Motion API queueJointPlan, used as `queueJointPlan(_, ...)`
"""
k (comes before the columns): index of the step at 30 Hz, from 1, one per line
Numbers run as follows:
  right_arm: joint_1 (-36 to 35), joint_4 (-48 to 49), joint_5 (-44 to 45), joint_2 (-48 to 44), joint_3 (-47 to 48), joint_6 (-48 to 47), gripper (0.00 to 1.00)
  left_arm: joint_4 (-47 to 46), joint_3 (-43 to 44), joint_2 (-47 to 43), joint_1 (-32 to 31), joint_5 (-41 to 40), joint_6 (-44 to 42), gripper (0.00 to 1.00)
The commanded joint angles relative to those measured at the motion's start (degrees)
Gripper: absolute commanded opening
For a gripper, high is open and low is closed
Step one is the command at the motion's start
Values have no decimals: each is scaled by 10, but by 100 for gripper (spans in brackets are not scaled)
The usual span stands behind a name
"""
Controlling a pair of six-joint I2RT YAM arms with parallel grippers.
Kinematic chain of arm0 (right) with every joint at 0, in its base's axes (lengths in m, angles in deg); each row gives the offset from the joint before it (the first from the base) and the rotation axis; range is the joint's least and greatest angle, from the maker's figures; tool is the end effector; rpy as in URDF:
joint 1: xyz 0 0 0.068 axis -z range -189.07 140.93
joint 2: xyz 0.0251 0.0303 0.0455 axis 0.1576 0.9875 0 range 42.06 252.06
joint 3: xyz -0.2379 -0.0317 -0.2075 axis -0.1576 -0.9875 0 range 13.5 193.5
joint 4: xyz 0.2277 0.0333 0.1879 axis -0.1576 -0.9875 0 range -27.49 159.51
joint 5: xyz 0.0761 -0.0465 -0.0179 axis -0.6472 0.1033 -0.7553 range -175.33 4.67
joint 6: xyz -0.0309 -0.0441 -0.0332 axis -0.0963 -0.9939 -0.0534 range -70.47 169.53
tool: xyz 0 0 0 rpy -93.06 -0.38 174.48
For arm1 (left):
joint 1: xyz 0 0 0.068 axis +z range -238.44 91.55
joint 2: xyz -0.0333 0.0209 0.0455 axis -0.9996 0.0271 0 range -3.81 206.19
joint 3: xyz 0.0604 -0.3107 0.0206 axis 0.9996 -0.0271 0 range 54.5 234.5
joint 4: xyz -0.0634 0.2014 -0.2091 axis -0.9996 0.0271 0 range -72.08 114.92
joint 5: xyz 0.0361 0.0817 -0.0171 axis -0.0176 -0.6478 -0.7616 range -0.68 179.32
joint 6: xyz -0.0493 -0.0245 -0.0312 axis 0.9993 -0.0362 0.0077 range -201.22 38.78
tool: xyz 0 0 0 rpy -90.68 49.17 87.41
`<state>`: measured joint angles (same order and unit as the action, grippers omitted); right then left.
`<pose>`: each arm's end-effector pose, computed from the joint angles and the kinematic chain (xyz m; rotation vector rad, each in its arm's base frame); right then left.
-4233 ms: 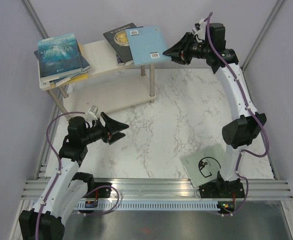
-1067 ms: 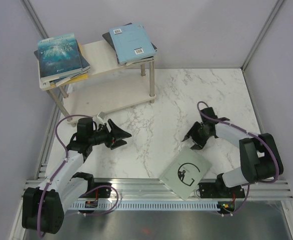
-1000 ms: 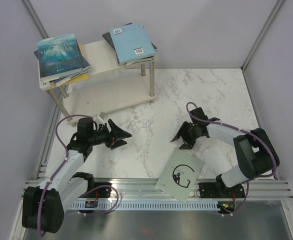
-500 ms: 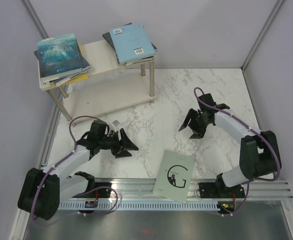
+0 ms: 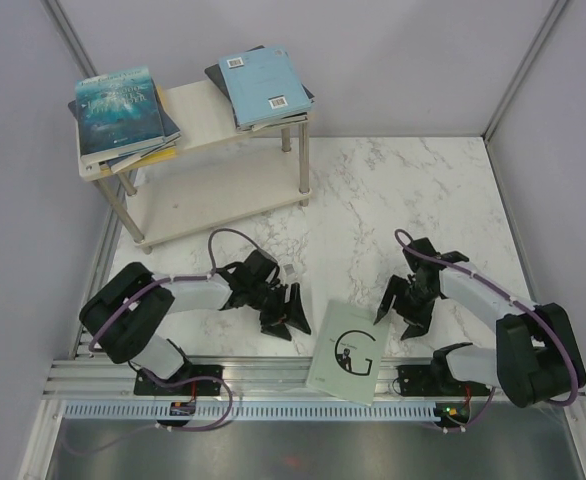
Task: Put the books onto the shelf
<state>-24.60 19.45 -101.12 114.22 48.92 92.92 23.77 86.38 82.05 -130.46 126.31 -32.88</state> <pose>0.1837 0.0647 0.1667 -0.7174 -2.9410 -0.4072 0.1805 -0.2019 0.1313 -0.0976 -2.8096 1.1954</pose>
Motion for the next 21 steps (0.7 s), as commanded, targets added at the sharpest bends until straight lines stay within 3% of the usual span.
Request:
queueJointPlan(1, -2, 38, -42, -15, -32, 15, 77, -56, 25, 42, -33, -19, 4, 72)
queueJointPlan(8, -2, 196, -157, -16, -144, 70, 76, -145, 56, 127, -104, -11, 45, 72)
queueJointPlan(13, -2, 320, -230, -25, -210, 137, 74, -317, 41, 176, -137, 18, 129, 72)
queueJointPlan(17, -2, 339, -246, -27, -224, 143, 73, -425, -15, 168, -134, 19, 186, 70)
queueJointPlan(20, -2, 339, -250, -28, -228, 139, 72, -449, -33, 149, -130, 7, 201, 55)
queueJointPlan(21, -2, 338, -252, -26, -228, 138, 72, -450, -37, 142, -129, 5, 205, 39)
